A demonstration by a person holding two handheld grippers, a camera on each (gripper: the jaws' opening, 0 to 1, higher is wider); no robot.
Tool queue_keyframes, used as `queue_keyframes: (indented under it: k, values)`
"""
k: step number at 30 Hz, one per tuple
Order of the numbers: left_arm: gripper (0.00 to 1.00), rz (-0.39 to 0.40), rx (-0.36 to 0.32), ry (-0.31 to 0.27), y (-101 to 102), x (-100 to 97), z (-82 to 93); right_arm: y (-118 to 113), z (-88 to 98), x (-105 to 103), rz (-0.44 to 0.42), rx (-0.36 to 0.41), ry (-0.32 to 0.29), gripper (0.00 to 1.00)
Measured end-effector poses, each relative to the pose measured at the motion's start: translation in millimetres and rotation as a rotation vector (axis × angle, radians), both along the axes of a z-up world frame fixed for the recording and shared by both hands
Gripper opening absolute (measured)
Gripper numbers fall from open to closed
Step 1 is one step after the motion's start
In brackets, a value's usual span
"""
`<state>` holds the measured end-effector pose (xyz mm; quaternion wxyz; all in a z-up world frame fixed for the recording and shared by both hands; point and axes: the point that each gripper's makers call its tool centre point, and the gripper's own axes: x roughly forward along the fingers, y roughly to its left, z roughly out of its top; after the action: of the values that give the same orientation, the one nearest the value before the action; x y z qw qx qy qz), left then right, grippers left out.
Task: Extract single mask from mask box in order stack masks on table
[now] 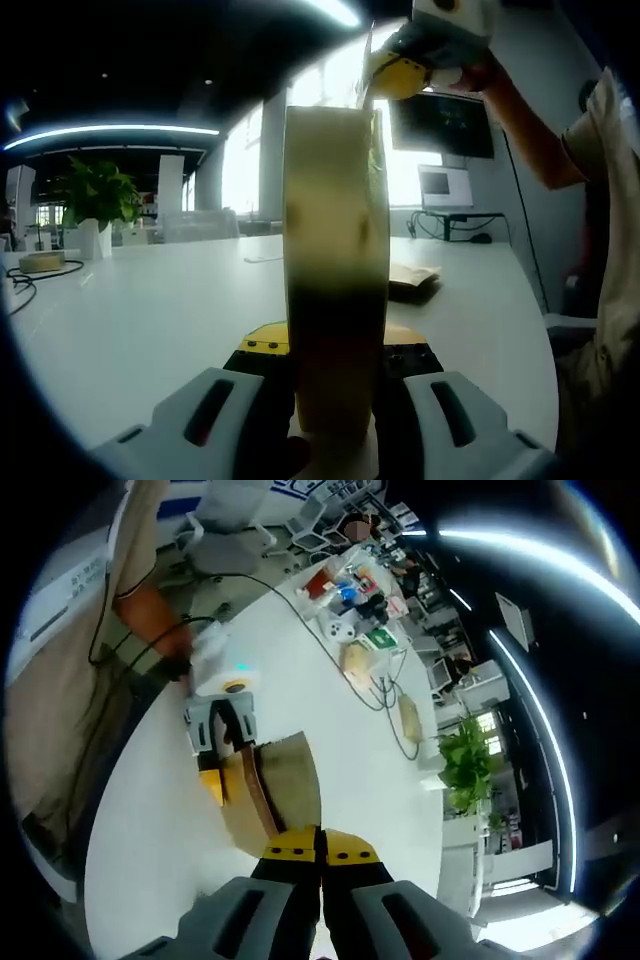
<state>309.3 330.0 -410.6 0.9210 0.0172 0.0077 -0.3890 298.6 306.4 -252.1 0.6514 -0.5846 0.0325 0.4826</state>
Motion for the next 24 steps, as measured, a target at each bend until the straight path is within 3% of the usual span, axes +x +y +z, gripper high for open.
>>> queue_keyframes:
  k: [24]
  values:
    - [0.2, -0.002, -0.004, 0.002, 0.5, 0.4, -0.9, -7.8, 46.9, 6.2, -0.035, 0.082, -0.095, 0.0]
